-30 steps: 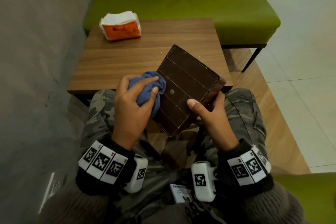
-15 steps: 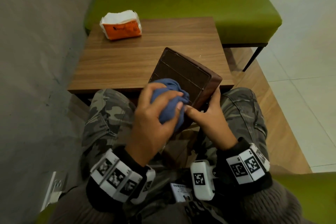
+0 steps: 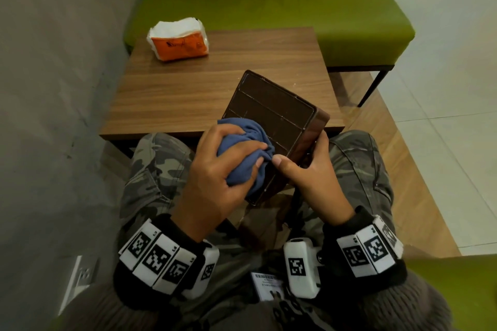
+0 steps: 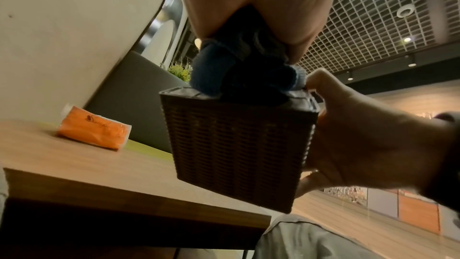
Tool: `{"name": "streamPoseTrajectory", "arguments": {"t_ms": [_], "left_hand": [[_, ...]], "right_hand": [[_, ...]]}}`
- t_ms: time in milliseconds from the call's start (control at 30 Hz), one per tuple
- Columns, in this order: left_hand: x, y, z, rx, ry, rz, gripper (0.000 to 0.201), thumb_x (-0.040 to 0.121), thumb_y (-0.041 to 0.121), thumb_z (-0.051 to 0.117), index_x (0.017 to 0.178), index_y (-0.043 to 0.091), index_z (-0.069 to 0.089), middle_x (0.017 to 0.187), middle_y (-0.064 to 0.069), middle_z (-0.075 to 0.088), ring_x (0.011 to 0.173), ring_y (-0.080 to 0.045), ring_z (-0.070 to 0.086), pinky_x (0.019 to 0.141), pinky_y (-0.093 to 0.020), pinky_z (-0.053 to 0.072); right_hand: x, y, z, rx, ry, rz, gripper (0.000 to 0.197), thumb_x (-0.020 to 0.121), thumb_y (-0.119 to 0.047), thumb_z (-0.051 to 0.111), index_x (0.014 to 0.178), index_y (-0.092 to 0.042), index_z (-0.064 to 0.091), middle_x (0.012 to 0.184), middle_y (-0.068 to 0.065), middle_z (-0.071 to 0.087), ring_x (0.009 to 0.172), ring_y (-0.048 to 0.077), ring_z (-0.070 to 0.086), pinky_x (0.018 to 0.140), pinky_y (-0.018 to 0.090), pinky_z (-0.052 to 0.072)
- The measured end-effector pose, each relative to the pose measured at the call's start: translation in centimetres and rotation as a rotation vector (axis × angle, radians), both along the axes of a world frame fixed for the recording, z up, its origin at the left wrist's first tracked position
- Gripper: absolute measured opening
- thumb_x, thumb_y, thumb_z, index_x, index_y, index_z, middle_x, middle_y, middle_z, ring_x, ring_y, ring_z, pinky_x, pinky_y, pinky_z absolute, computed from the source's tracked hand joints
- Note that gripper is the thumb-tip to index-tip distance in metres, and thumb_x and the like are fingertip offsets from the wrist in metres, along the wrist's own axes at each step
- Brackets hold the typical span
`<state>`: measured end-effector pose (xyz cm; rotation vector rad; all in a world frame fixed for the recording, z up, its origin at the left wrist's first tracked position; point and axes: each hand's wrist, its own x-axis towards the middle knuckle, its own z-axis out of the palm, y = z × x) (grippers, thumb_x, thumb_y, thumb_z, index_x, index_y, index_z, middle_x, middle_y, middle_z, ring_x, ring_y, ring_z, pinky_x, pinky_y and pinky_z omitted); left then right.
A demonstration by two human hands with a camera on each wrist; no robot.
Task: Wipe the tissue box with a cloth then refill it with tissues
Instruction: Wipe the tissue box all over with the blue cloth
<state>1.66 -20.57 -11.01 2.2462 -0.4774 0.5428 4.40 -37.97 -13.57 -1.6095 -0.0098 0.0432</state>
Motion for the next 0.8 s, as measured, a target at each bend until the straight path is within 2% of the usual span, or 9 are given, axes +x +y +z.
{"name": "streamPoseTrajectory", "arguments": {"t_ms": [67, 233, 333, 467, 533, 600, 700, 733, 800], "left_hand": [[0.1, -0.2, 0.2, -0.020, -0.034, 0.022, 0.026, 0.087, 0.018, 0.062, 0.111, 0.010, 0.067, 0.114, -0.014, 0.051, 0.110, -0.024, 0.051, 0.092, -0.039, 0.047], [-0.1, -1.2, 0.4, -0.048, -0.027, 0.041, 0.025, 0.087, 0.018, 0.063, 0.110, 0.009, 0.068, 0.114, -0.014, 0.050, 0.110, -0.026, 0.051, 0.093, -0.041, 0.047], [-0.1, -1.1, 0.8, -0.021, 0.006, -0.038, 0.025, 0.087, 0.021, 0.062, 0.110, 0.011, 0.068, 0.115, -0.011, 0.049, 0.109, -0.025, 0.051, 0.091, -0.040, 0.047], [0.7, 0.4, 1.4, 0.129, -0.016, -0.161, 0.024, 0.087, 0.024, 0.060, 0.107, 0.012, 0.069, 0.115, -0.007, 0.048, 0.106, -0.027, 0.052, 0.091, -0.035, 0.044], [1.4, 1.4, 1.3, 0.170, -0.032, -0.112, 0.024, 0.088, 0.024, 0.060, 0.106, 0.012, 0.069, 0.113, -0.011, 0.051, 0.106, -0.028, 0.052, 0.090, -0.035, 0.043], [2.1, 1.9, 1.1, 0.073, -0.023, 0.008, 0.022, 0.087, 0.020, 0.061, 0.106, 0.011, 0.069, 0.112, -0.012, 0.051, 0.107, -0.026, 0.052, 0.090, -0.037, 0.046], [2.2, 0.9, 1.2, -0.088, -0.033, 0.115, 0.021, 0.087, 0.017, 0.062, 0.105, 0.009, 0.068, 0.111, -0.012, 0.050, 0.109, -0.014, 0.049, 0.094, -0.021, 0.043], [2.0, 0.3, 1.5, -0.082, -0.030, 0.091, 0.022, 0.087, 0.018, 0.062, 0.107, 0.010, 0.068, 0.113, -0.013, 0.049, 0.110, -0.016, 0.049, 0.095, -0.020, 0.042], [1.5, -0.9, 2.0, 0.018, -0.046, -0.029, 0.027, 0.086, 0.020, 0.064, 0.111, 0.013, 0.067, 0.118, -0.012, 0.047, 0.112, -0.024, 0.050, 0.096, -0.030, 0.044]], "right_hand": [[-0.1, 0.1, 0.1, 0.012, 0.005, -0.003, 0.103, 0.057, -0.046, 0.076, 0.144, -0.018, 0.028, 0.125, -0.013, 0.057, 0.111, -0.002, 0.060, 0.095, 0.022, 0.051], [-0.1, 0.3, 0.1, 0.000, 0.003, -0.003, 0.103, 0.056, -0.048, 0.074, 0.144, -0.016, 0.030, 0.121, -0.016, 0.058, 0.108, -0.006, 0.061, 0.094, 0.020, 0.051], [-0.1, 0.1, -0.1, -0.018, 0.000, -0.003, 0.101, 0.058, -0.044, 0.074, 0.144, -0.015, 0.029, 0.121, -0.013, 0.059, 0.110, 0.001, 0.062, 0.097, 0.027, 0.051], [-0.5, 0.1, -0.2, -0.056, 0.010, 0.014, 0.104, 0.057, -0.046, 0.076, 0.145, -0.017, 0.027, 0.126, -0.010, 0.057, 0.116, 0.005, 0.060, 0.102, 0.036, 0.050], [-0.5, 0.2, -0.3, -0.052, 0.022, 0.014, 0.106, 0.056, -0.048, 0.078, 0.144, -0.018, 0.028, 0.130, -0.007, 0.056, 0.119, 0.007, 0.058, 0.104, 0.039, 0.048], [-0.4, 0.4, -0.2, -0.035, 0.039, 0.019, 0.106, 0.055, -0.049, 0.078, 0.144, -0.020, 0.028, 0.132, -0.005, 0.055, 0.119, 0.009, 0.058, 0.104, 0.041, 0.048], [-0.2, 1.0, -0.1, -0.047, 0.048, 0.036, 0.107, 0.054, -0.049, 0.078, 0.144, -0.022, 0.027, 0.133, -0.005, 0.054, 0.119, 0.008, 0.058, 0.103, 0.037, 0.049], [-0.2, 1.3, -0.1, -0.056, 0.046, 0.041, 0.107, 0.053, -0.049, 0.078, 0.143, -0.022, 0.027, 0.131, -0.006, 0.055, 0.118, 0.006, 0.058, 0.102, 0.034, 0.049], [-0.3, 1.5, 0.0, -0.072, 0.036, 0.047, 0.103, 0.052, -0.049, 0.075, 0.141, -0.023, 0.031, 0.123, -0.013, 0.058, 0.112, -0.002, 0.059, 0.096, 0.022, 0.049]]}}
